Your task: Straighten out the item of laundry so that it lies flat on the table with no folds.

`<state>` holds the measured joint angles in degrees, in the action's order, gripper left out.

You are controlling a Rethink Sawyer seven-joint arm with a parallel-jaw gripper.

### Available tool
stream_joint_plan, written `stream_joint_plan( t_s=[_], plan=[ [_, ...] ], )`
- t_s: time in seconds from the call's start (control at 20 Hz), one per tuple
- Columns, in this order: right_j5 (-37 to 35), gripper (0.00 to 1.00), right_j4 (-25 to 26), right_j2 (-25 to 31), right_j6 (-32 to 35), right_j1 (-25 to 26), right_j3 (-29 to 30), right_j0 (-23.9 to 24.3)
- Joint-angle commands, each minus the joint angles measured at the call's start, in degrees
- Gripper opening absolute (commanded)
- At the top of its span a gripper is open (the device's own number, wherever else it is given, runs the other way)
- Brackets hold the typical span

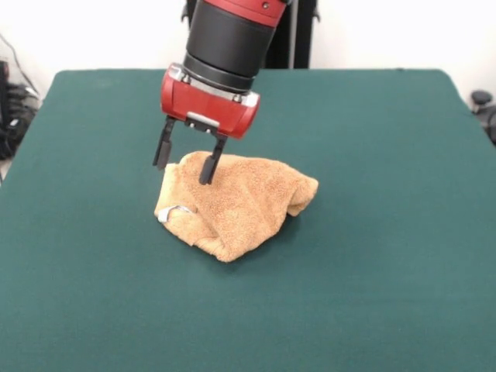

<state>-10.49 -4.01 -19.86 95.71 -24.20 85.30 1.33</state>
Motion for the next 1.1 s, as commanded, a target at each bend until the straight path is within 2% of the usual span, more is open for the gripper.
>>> stream_joint_plan(
  t_s=[0.05, 0.7, 1.1],
  plan=[
    [-18.5, 1.00, -3.7, 2.6, 9.1, -0.4, -1.4, 2.2],
    [-14.0, 1.00, -4.4, 4.1, 13.2, 3.5, -2.9, 2.5],
    [-9.2, 1.00, -6.8, 5.3, 15.4, 5.3, -3.9, 2.9]
  ],
)
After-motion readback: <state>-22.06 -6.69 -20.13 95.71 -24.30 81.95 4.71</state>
